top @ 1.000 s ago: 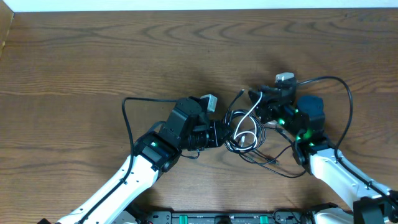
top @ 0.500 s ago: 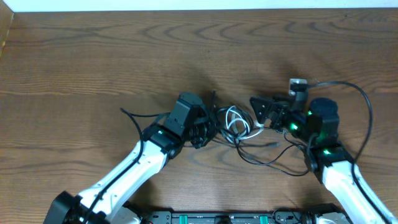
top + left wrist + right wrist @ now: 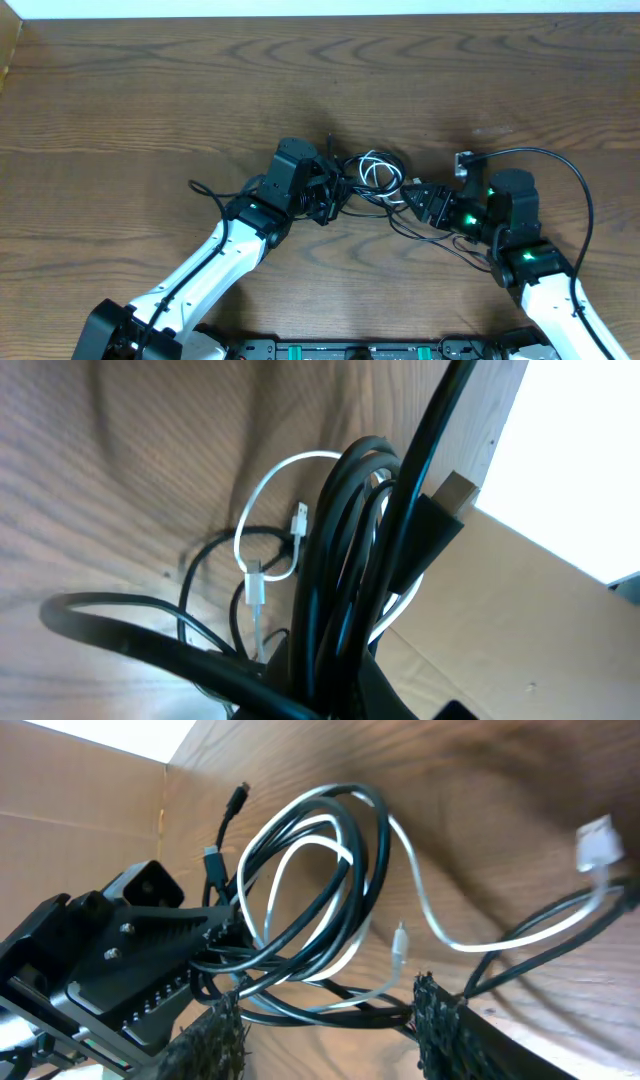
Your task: Untangle cables
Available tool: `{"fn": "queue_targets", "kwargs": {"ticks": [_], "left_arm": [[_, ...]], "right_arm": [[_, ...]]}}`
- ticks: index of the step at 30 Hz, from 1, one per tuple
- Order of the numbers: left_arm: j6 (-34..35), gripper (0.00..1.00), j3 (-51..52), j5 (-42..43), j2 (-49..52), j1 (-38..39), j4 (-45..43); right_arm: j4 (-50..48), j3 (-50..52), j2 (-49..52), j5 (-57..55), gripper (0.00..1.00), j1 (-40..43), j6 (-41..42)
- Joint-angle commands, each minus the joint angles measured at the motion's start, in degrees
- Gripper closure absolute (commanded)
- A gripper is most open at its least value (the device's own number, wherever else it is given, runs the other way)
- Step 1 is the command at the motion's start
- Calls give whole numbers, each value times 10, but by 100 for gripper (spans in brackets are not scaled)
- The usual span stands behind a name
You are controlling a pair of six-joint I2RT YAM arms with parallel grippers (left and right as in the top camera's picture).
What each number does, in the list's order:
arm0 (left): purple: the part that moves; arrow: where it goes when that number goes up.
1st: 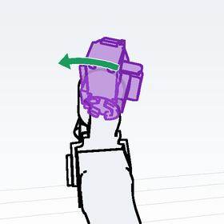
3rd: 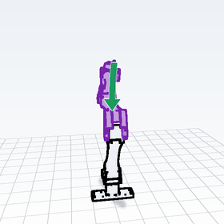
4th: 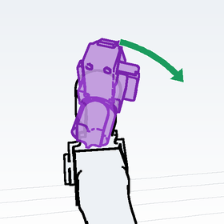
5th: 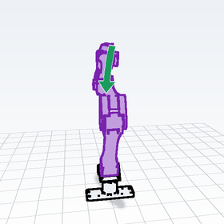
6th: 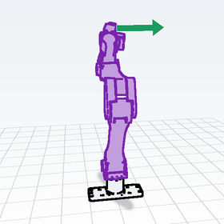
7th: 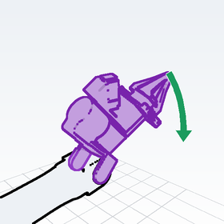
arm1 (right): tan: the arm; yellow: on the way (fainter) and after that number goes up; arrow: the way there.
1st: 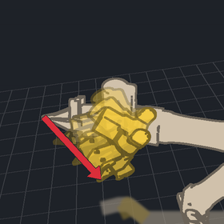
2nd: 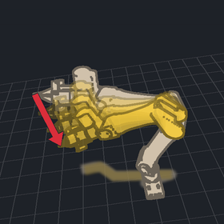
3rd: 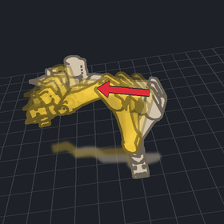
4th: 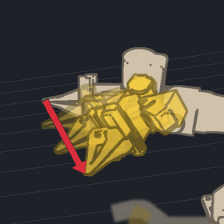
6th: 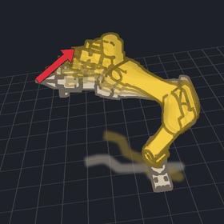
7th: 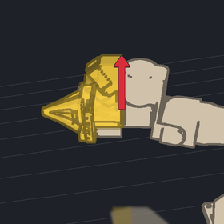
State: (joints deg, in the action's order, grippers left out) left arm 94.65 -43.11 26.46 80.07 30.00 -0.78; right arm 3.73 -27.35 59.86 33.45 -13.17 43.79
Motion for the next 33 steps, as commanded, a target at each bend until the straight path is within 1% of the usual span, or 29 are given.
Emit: {"fn": "queue_targets", "kwargs": {"ticks": [1,8,11,18,20,22,25,33], "left_arm": [[43,92,-7,26,-2,-2,-4],[80,92,-7,31,-2,-2,-4],[81,92,-7,32,-2,-2,-4],[81,92,-7,61,-2,-2,-4],[81,92,-7,61,-2,-1,-4],[81,92,-7,62,-2,-1,-4],[81,92,-7,62,-2,-1,-7],[81,92,-7,79,-2,0,-37]], "right_arm": [[-1,-2,11,-13,48,-17,36],[0,-2,32,-36,50,-30,35],[-1,-2,36,-54,50,-30,42],[-32,-2,45,-63,56,-31,55],[-44,-2,49,-59,59,-31,64],[-42,-2,53,-59,66,-31,84],[-41,-2,66,-57,70,-35,94],[-60,-2,107,-58,70,-61,111]]}}
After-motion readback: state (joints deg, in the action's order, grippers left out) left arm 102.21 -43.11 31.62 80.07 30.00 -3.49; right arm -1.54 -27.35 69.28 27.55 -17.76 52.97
